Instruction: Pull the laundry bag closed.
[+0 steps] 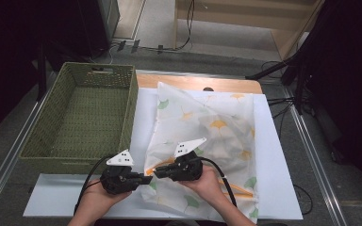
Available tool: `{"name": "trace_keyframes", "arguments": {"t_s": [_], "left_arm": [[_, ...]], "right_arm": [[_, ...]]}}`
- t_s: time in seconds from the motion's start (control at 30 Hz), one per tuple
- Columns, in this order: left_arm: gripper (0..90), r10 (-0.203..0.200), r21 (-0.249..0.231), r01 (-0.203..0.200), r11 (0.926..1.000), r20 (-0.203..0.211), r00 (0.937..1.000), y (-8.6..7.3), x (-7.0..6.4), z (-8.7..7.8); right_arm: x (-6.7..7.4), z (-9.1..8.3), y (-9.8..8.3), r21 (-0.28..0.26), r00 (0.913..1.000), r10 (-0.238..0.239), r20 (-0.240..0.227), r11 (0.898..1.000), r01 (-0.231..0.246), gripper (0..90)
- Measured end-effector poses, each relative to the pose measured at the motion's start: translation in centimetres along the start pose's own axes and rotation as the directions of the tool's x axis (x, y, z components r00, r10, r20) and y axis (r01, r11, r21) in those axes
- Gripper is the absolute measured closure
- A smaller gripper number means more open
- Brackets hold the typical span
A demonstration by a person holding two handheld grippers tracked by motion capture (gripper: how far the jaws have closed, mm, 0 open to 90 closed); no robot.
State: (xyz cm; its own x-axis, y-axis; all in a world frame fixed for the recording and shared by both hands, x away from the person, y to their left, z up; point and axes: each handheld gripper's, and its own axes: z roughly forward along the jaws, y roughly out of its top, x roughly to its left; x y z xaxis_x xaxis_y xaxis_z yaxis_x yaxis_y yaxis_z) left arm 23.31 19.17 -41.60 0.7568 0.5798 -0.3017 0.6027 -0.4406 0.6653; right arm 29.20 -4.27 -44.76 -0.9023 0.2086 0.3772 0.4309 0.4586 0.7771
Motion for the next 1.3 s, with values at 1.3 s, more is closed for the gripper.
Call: {"name": "trace_keyframes", "arguments": {"t_s": [1.3], "left_arm": [[86.4,-0.099,-0.017,0.099,0.9949,-0.010,0.9950,0.6,0.9,-0.2]], "right_arm": [[1.1,0.5,0.0,0.065,0.9966,-0.058,0.058,0.996,0.054,84.6]]}}
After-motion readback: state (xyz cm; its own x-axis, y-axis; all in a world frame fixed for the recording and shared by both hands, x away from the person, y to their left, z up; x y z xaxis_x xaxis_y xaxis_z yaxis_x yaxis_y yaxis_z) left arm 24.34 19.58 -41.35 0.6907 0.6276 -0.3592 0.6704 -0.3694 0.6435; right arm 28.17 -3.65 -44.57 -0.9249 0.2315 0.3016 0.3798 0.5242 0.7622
